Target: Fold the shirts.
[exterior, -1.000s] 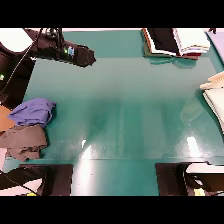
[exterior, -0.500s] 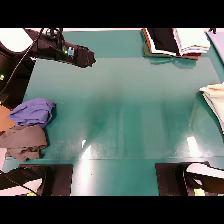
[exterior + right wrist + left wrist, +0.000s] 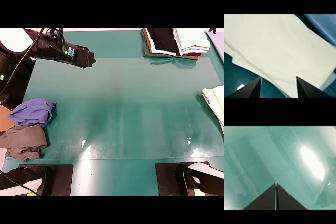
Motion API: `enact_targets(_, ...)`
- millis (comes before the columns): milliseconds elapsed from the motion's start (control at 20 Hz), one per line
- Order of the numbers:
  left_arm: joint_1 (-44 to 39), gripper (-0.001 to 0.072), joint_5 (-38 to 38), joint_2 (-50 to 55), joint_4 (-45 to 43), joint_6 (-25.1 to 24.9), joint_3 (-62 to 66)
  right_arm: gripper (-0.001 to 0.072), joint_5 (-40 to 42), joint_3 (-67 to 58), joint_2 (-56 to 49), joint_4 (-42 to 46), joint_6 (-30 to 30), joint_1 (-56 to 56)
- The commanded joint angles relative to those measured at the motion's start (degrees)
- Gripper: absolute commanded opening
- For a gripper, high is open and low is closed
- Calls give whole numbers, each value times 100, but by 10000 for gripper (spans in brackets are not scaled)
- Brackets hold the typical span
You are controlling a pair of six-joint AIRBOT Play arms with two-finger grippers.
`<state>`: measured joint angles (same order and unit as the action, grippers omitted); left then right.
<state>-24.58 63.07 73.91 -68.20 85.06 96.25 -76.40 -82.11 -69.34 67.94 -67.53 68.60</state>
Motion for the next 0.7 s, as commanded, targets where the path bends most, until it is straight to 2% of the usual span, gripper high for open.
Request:
enact_targets(0,-4,21,0,2,4,0,0,511,52,90,28,-1375,-74,-57)
enact_targets(200,-2,20,-39,2,4,0,0,510,76,90,31,-2426,-59,-1488)
enact_targets(550,-2,21,15,0,-15,0,0,502,90,90,28,-2426,-57,-4824)
enact_targets(600,-2,20,-87,0,-15,0,0,472,90,90,28,-2426,-55,-5222)
enact_targets(650,-2,21,-190,0,-15,0,0,409,103,90,28,-2426,-52,-5547)
